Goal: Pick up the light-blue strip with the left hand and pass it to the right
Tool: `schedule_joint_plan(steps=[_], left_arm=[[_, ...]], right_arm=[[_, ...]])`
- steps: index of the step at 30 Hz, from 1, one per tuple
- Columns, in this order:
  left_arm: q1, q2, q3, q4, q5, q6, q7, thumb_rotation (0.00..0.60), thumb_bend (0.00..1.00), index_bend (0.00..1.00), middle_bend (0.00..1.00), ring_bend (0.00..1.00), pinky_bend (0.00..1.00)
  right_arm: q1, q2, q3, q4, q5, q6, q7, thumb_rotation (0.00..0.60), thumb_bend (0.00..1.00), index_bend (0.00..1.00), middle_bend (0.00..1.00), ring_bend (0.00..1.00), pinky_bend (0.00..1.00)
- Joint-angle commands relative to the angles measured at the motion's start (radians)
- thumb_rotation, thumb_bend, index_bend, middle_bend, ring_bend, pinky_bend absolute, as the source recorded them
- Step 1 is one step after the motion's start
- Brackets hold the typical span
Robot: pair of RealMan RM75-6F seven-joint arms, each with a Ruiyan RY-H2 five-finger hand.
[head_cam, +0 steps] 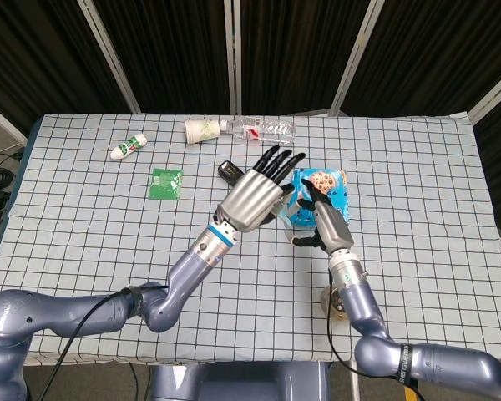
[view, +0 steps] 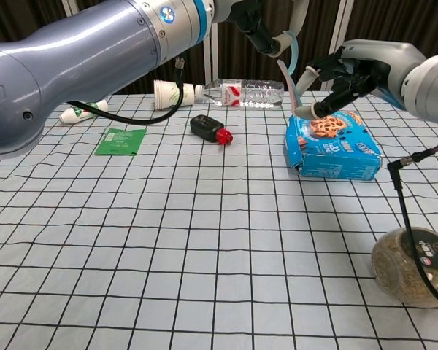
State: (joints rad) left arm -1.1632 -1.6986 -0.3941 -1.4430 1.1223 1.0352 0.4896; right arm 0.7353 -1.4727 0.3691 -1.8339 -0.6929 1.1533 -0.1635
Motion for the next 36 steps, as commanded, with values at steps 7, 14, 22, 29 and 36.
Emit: schedule_joint_plan(steps=[7, 14, 22, 29, 36], left_arm=[[-0.004, 0.0, 0.001, -0.002, -0.011, 0.005, 0.004, 0.6, 0.5, 0.79, 0.0, 0.0, 0.0], [-0.005, 0.003, 0.006, -0.004, -0.01, 0.008, 0.002, 0.6, 0.5, 0.79, 0.0, 0.0, 0.0], [-0.007, 0.004, 0.009, -0.005, -0.011, 0.009, 0.001, 0.6, 0.5, 0.79, 0.0, 0.0, 0.0], [-0.007, 0.007, 0.015, -0.005, -0.012, 0.01, 0.002, 0.6, 0.5, 0.79, 0.0, 0.0, 0.0], [-0.008, 0.007, 0.018, -0.007, -0.011, 0.012, 0.002, 0.6, 0.5, 0.79, 0.0, 0.0, 0.0]], right_arm=[[0.002, -0.01, 0.011, 0.002, 0.014, 0.011, -0.017, 0.6, 0.24, 0.52, 0.01, 0.0, 0.0], [0.001, -0.013, 0.013, 0.002, 0.02, 0.01, -0.02, 0.6, 0.26, 0.53, 0.02, 0.0, 0.0], [-0.001, -0.015, 0.015, 0.005, 0.019, 0.009, -0.021, 0.6, 0.3, 0.54, 0.02, 0.0, 0.0], [-0.003, -0.013, 0.015, 0.003, 0.018, 0.003, -0.024, 0.6, 0.34, 0.55, 0.02, 0.0, 0.0], [-0.004, -0.012, 0.013, -0.003, 0.014, -0.001, -0.027, 0.6, 0.4, 0.6, 0.03, 0.0, 0.0]])
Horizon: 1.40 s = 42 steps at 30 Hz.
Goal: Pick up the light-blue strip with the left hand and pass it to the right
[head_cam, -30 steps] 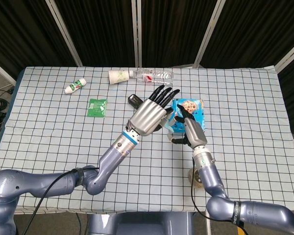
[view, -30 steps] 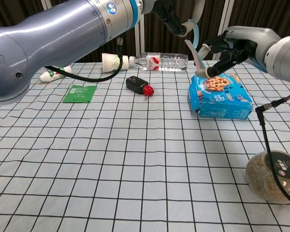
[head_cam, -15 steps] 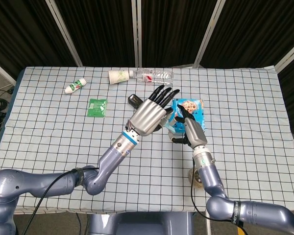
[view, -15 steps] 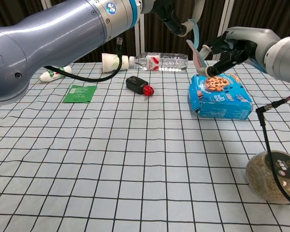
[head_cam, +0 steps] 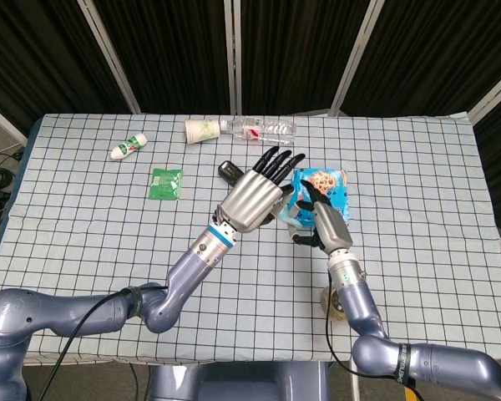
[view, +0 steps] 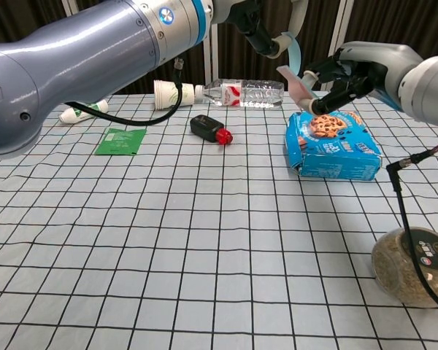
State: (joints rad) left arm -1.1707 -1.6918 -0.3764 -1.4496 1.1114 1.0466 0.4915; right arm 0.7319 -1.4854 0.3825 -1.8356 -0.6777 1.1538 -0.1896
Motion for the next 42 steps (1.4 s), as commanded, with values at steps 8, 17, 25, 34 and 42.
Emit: schedule_joint_plan(steps=[8, 17, 25, 34, 42], left_arm=[[0.001, -0.001, 0.006, -0.002, 0.001, 0.003, 0.0, 0.6, 0.5, 0.79, 0.0, 0.0, 0.0], [0.005, 0.003, 0.005, -0.011, 0.005, 0.011, -0.006, 0.6, 0.5, 0.8, 0.0, 0.0, 0.0], [0.01, 0.024, -0.007, -0.027, 0.007, 0.022, -0.01, 0.6, 0.5, 0.83, 0.0, 0.0, 0.0], [0.033, 0.079, -0.023, -0.078, 0.002, 0.046, -0.012, 0.6, 0.5, 0.83, 0.0, 0.0, 0.0], [0.136, 0.176, 0.064, -0.132, 0.052, 0.082, -0.051, 0.6, 0.5, 0.82, 0.0, 0.0, 0.0]], right_arm=[[-0.002, 0.006, -0.003, -0.013, -0.009, -0.001, -0.006, 0.6, 0.52, 0.72, 0.07, 0.0, 0.0], [-0.003, 0.008, -0.01, -0.011, -0.014, 0.011, -0.025, 0.6, 0.53, 0.78, 0.1, 0.0, 0.0], [-0.015, 0.017, -0.023, 0.015, 0.004, 0.004, -0.028, 0.6, 0.53, 0.79, 0.1, 0.0, 0.0], [-0.047, 0.032, -0.057, 0.052, -0.004, -0.008, -0.017, 0.6, 0.53, 0.8, 0.1, 0.0, 0.0], [-0.073, 0.048, -0.094, 0.078, -0.047, -0.005, -0.03, 0.6, 0.51, 0.79, 0.1, 0.0, 0.0]])
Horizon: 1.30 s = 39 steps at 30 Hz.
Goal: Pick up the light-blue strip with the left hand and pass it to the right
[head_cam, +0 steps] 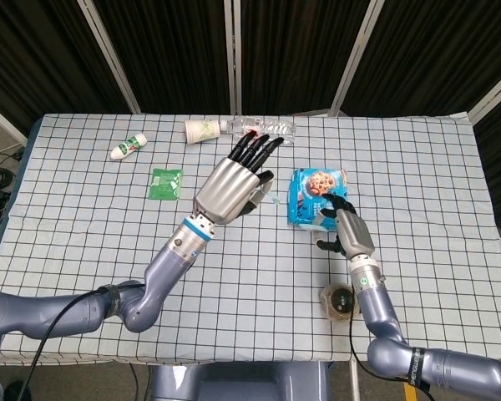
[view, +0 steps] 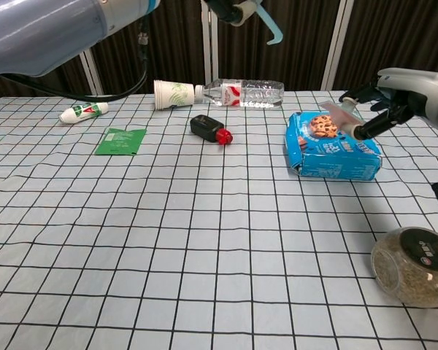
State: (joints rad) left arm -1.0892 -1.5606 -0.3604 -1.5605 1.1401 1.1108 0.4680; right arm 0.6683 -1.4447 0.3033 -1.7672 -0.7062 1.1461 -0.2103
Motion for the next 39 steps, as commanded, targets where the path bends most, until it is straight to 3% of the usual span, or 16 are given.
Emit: schedule_joint_plan(steps=[1, 3, 5, 6, 7, 8, 9, 10, 12, 20, 23, 29, 34, 39], left_arm=[[0.077, 0.062, 0.066, -0.029, 0.033, 0.024, -0.045, 0.6, 0.5, 0.82, 0.0, 0.0, 0.0], [0.115, 0.084, 0.095, -0.037, 0.041, 0.032, -0.081, 0.6, 0.49, 0.8, 0.0, 0.0, 0.0], [0.148, 0.108, 0.123, -0.046, 0.046, 0.03, -0.113, 0.6, 0.45, 0.73, 0.0, 0.0, 0.0], [0.172, 0.122, 0.143, -0.049, 0.041, 0.026, -0.134, 0.6, 0.4, 0.67, 0.0, 0.0, 0.0], [0.192, 0.138, 0.161, -0.054, 0.042, 0.024, -0.154, 0.6, 0.27, 0.54, 0.0, 0.0, 0.0], [0.214, 0.156, 0.18, -0.058, 0.043, 0.019, -0.174, 0.6, 0.14, 0.37, 0.0, 0.0, 0.0], [0.23, 0.171, 0.194, -0.063, 0.042, 0.014, -0.186, 0.6, 0.06, 0.26, 0.0, 0.0, 0.0], [0.236, 0.178, 0.199, -0.066, 0.044, 0.012, -0.193, 0.6, 0.01, 0.11, 0.0, 0.0, 0.0], [0.272, 0.205, 0.224, -0.073, 0.039, 0.014, -0.216, 0.6, 0.0, 0.0, 0.0, 0.0, 0.0], [0.365, 0.278, 0.264, -0.098, 0.101, 0.079, -0.259, 0.6, 0.0, 0.0, 0.0, 0.0, 0.0], [0.419, 0.321, 0.285, -0.115, 0.134, 0.142, -0.266, 0.6, 0.0, 0.0, 0.0, 0.0, 0.0], [0.552, 0.415, 0.346, -0.155, 0.199, 0.271, -0.261, 0.6, 0.0, 0.0, 0.0, 0.0, 0.0], [0.665, 0.441, 0.399, -0.152, 0.271, 0.382, -0.276, 0.6, 0.0, 0.0, 0.0, 0.0, 0.0], [0.752, 0.432, 0.435, -0.15, 0.289, 0.431, -0.304, 0.6, 0.0, 0.0, 0.0, 0.0, 0.0]], right_arm=[[-0.013, 0.011, -0.023, 0.012, -0.03, 0.0, -0.01, 0.6, 0.5, 0.77, 0.1, 0.0, 0.0], [-0.018, 0.023, -0.041, 0.013, -0.049, -0.017, -0.013, 0.6, 0.45, 0.71, 0.08, 0.0, 0.0], [-0.023, 0.043, -0.06, 0.006, -0.067, -0.047, -0.012, 0.6, 0.32, 0.52, 0.04, 0.0, 0.0], [-0.026, 0.054, -0.073, 0.002, -0.08, -0.06, -0.014, 0.6, 0.21, 0.36, 0.02, 0.0, 0.0], [-0.03, 0.062, -0.084, 0.002, -0.098, -0.065, -0.015, 0.6, 0.12, 0.23, 0.0, 0.0, 0.0], [-0.035, 0.068, -0.097, 0.005, -0.123, -0.066, -0.019, 0.6, 0.07, 0.16, 0.0, 0.0, 0.0], [-0.039, 0.07, -0.108, 0.008, -0.143, -0.065, -0.021, 0.6, 0.02, 0.09, 0.0, 0.0, 0.0], [-0.042, 0.071, -0.111, 0.01, -0.152, -0.064, -0.02, 0.6, 0.0, 0.04, 0.0, 0.0, 0.0], [-0.051, 0.073, -0.127, 0.016, -0.187, -0.059, -0.019, 0.6, 0.0, 0.0, 0.0, 0.0, 0.0], [-0.099, 0.112, -0.168, 0.015, -0.325, -0.015, 0.008, 0.6, 0.0, 0.0, 0.0, 0.0, 0.0], [-0.138, 0.165, -0.202, 0.021, -0.44, 0.034, 0.038, 0.6, 0.0, 0.0, 0.0, 0.0, 0.0], [-0.213, 0.274, -0.304, 0.284, -0.815, 0.204, 0.155, 0.6, 0.0, 0.0, 0.0, 0.0, 0.0], [-0.288, 0.318, -0.325, 0.361, -0.877, 0.32, 0.25, 0.6, 0.0, 0.0, 0.0, 0.0, 0.0], [-0.36, 0.353, -0.329, 0.317, -0.876, 0.397, 0.254, 0.6, 0.0, 0.0, 0.0, 0.0, 0.0]])
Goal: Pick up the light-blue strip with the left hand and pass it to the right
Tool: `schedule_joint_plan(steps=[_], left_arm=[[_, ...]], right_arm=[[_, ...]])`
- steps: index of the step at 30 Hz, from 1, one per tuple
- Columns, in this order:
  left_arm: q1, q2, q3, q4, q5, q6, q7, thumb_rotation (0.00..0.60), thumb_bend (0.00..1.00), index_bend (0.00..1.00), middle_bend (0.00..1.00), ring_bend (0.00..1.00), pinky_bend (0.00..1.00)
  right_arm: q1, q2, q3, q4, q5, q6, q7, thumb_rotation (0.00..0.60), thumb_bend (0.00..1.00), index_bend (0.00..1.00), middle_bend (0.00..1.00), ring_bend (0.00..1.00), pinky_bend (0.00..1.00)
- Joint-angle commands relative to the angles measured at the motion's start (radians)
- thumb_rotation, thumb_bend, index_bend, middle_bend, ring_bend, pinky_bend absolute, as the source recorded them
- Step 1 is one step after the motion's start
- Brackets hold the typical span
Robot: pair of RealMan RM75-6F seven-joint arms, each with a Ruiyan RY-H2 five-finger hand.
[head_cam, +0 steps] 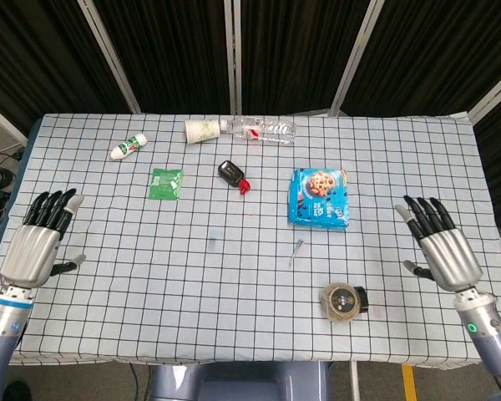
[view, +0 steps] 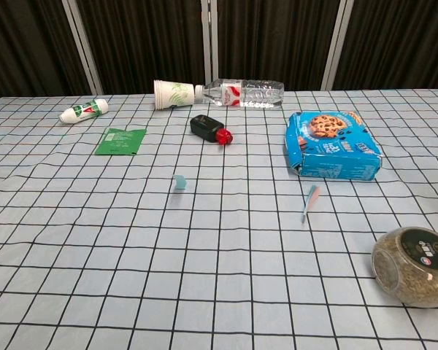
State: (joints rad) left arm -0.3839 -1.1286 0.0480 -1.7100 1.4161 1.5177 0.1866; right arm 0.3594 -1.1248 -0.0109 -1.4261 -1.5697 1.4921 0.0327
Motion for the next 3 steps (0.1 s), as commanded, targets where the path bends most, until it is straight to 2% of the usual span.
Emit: schedule_joint_plan(steps=[1, 3], left_arm=[[0.054, 0.0, 0.029, 0.0, 0.015, 0.025, -0.026, 0.6, 0.0, 0.0, 0.0, 0.0, 0.0], [0.076, 0.002, 0.04, 0.004, 0.018, 0.023, -0.027, 0.6, 0.0, 0.0, 0.0, 0.0, 0.0]], right_arm=[[-0.06, 0.036, -0.015, -0.033, -0.011, 0.058, 0.01, 0.6, 0.0, 0.0, 0.0, 0.0, 0.0], [-0.088, 0.044, -0.02, -0.053, -0.009, 0.078, 0.003, 0.6, 0.0, 0.0, 0.0, 0.0, 0.0]])
